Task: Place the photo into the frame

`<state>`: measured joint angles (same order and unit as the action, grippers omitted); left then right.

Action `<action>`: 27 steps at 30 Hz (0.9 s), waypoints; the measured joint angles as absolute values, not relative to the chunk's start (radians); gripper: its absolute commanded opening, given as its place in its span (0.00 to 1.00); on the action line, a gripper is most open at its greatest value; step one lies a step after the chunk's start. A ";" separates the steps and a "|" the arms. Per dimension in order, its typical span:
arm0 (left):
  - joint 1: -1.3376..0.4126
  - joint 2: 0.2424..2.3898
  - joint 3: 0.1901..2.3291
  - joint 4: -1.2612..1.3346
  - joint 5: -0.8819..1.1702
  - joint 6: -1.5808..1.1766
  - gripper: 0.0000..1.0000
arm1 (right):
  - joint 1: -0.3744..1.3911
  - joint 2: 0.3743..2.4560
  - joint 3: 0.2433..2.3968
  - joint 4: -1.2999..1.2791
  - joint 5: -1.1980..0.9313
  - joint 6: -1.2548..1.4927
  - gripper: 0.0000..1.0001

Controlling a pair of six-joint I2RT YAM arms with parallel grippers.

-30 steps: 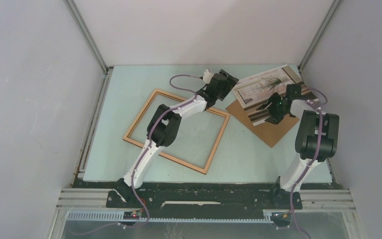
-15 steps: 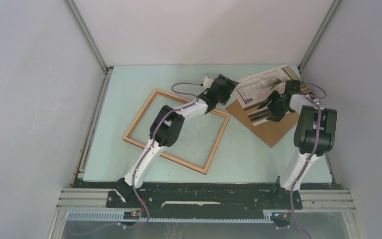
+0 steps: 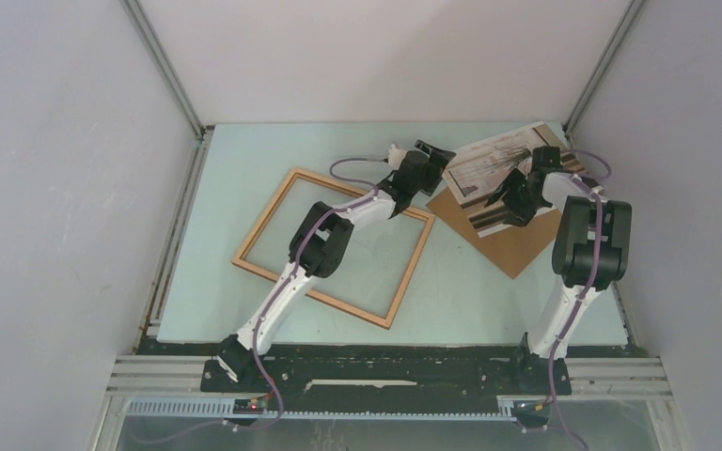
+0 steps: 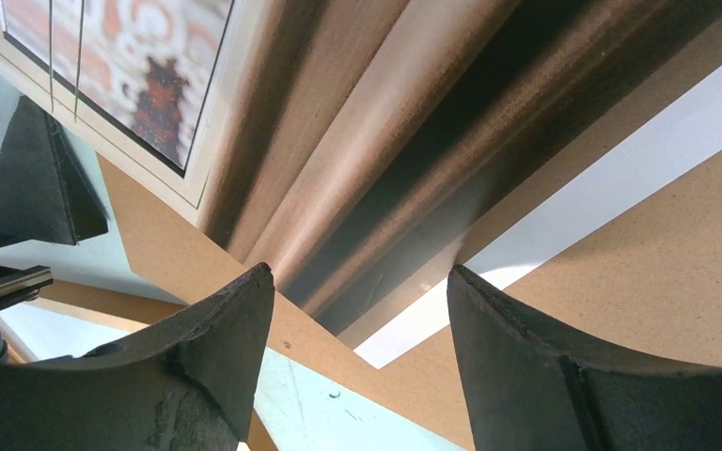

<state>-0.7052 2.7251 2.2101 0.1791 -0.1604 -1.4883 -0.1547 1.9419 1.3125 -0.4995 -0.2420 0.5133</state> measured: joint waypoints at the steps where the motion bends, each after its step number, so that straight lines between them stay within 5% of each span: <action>1: -0.705 2.732 2.217 0.187 -0.158 -1.487 1.00 | -0.154 1.942 1.313 -0.501 -0.235 0.513 0.75; 12: -0.704 2.781 2.235 0.327 -0.120 -1.490 0.94 | -0.138 1.949 1.332 -0.523 -0.199 0.499 0.75; 27: -0.701 2.783 2.234 0.501 -0.076 -1.465 0.55 | -0.112 1.927 1.312 -0.521 -0.139 0.499 0.75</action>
